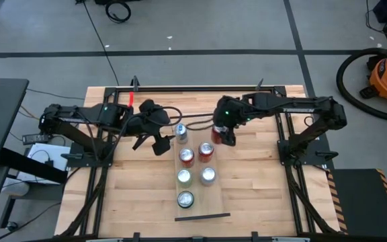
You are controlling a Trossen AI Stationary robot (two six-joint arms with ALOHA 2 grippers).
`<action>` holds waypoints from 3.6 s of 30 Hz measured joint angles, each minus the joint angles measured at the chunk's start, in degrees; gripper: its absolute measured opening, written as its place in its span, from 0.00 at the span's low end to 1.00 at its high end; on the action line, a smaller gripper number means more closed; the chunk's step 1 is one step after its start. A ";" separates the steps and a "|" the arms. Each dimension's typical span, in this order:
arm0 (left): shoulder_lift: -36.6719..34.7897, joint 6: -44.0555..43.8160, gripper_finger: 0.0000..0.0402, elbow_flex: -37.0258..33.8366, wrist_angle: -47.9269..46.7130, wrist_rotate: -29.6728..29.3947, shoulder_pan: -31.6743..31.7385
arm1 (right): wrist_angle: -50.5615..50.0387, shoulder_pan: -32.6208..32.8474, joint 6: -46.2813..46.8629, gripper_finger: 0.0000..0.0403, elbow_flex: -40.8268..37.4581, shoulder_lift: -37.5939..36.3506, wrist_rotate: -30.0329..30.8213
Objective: Place canned beverage on shelf
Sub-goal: Adjust the red and black soda can on the shelf, then return to Home Position
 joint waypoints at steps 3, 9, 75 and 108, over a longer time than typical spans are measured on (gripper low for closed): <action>0.00 2.10 0.97 0.01 -0.01 -0.47 1.05 | -2.52 2.09 1.51 0.79 0.04 -1.32 -0.70; 0.00 4.20 0.97 0.01 0.03 -1.91 4.39 | -6.48 8.59 6.56 0.79 0.03 -2.35 -1.77; 0.04 -14.79 0.97 0.03 13.32 8.86 -0.33 | 3.33 43.71 40.83 0.83 12.89 23.30 22.15; -4.22 2.61 0.96 -2.98 29.22 6.17 -5.48 | 0.26 43.42 44.66 0.87 12.64 6.06 31.52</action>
